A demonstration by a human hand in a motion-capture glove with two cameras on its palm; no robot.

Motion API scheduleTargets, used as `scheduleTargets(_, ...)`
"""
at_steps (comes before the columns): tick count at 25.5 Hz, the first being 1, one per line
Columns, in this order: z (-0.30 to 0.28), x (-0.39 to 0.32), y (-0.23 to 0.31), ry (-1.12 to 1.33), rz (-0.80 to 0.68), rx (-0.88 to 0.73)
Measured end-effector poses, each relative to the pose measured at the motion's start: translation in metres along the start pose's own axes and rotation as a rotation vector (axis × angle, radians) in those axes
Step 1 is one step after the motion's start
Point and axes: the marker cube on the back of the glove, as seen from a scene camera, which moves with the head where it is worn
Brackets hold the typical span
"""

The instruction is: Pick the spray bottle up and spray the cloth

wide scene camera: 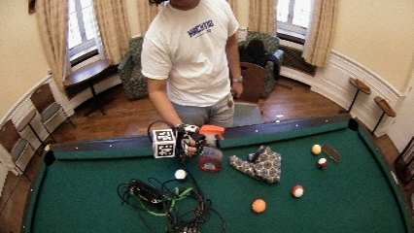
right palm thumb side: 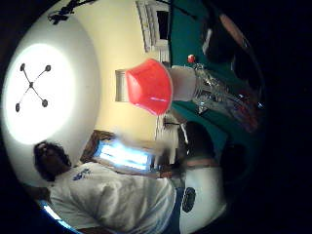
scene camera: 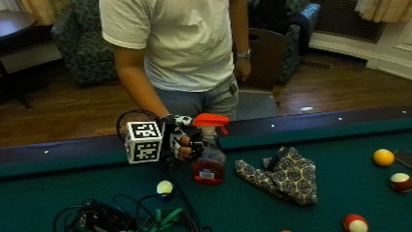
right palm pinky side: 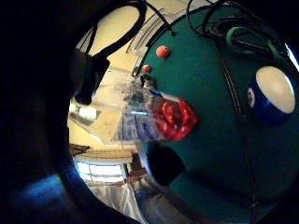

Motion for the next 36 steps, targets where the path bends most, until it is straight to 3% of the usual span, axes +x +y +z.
scheduleTargets(9, 0.016, -0.005, -0.027, -0.006, 0.008, -0.061)
scheduleTargets(19, 0.046, -0.006, -0.043, 0.096, 0.074, 0.055)
scheduleTargets(31, 0.075, -0.017, -0.069, 0.123, 0.018, 0.011)
scheduleTargets(36, 0.071, -0.022, -0.073, 0.125, 0.037, 0.075)
